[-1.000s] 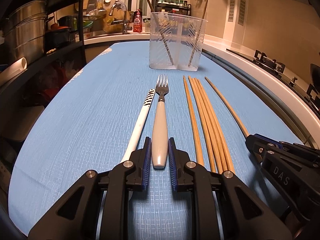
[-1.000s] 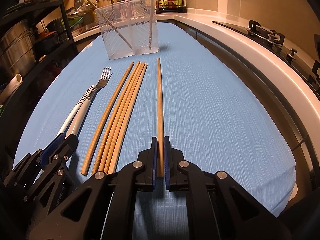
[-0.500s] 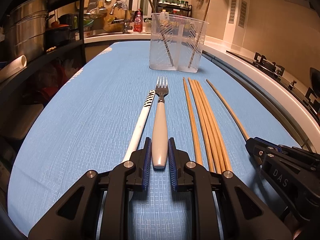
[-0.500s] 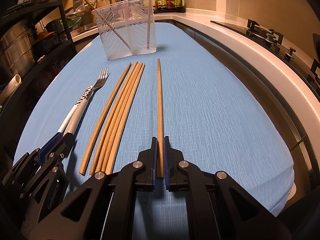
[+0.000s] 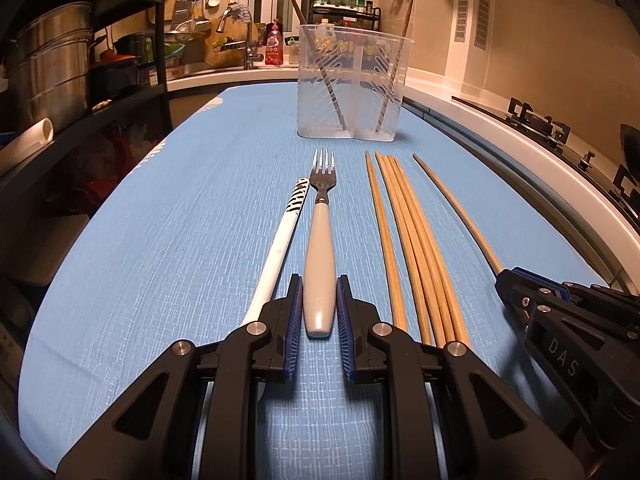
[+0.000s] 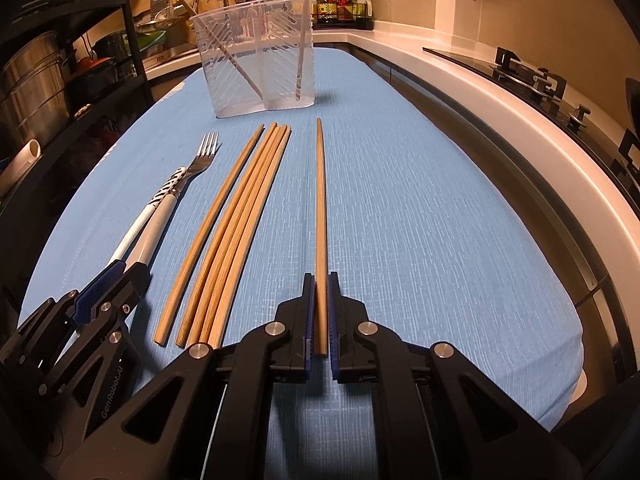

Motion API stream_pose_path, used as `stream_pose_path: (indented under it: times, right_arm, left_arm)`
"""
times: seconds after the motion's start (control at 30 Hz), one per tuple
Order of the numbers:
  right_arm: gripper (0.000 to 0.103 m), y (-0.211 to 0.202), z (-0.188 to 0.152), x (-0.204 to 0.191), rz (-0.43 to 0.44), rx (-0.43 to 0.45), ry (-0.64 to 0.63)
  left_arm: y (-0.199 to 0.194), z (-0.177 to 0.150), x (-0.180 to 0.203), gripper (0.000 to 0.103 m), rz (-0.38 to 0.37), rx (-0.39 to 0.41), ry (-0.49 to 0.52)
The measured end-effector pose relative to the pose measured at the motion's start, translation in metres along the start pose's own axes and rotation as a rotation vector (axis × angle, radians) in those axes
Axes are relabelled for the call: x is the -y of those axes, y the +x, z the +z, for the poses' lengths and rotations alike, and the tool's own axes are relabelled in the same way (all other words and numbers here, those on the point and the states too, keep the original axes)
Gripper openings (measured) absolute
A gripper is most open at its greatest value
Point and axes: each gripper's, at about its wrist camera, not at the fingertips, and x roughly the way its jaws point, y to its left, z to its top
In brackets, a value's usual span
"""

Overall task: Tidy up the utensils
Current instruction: 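Grasp the white spoon by its handle with the left tool and lift it, then carry the white spoon in the left tool while the right tool carries its chopstick to the container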

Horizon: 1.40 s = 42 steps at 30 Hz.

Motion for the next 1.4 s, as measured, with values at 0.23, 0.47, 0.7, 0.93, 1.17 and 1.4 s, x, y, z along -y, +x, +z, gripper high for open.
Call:
stream_pose_path:
  times: [0.23,0.47,0.7,0.93,1.17,1.4]
  right_arm:
    - [0.006,-0.001,0.001,0.002,0.003,-0.006,0.012]
    - [0.006,-0.016,0.007,0.005,0.020,0.001,0.003]
    - [0.006,-0.047,0.013,0.005,0.038,0.023,-0.056]
    - [0.006,-0.074,0.027,0.010,0.048,0.033,-0.086]
    - [0.006,-0.096,0.045,0.019,0.059,0.124,-0.067]
    - [0.006,-0.118,0.074,0.018,0.060,0.213,-0.076]
  left_arm:
    - [-0.001,-0.002,0.001,0.017,0.000,-0.003,-0.004]
    - [-0.027,0.009,0.002,0.017,-0.008,0.061,0.028]
    - [-0.053,0.021,-0.002,0.017,-0.002,0.121,0.047]
    - [-0.077,0.042,-0.003,0.017,-0.009,0.172,0.050]
    - [-0.089,0.062,-0.003,0.017,-0.031,0.205,0.045]
    - [-0.095,0.087,-0.007,0.017,-0.073,0.228,0.041]
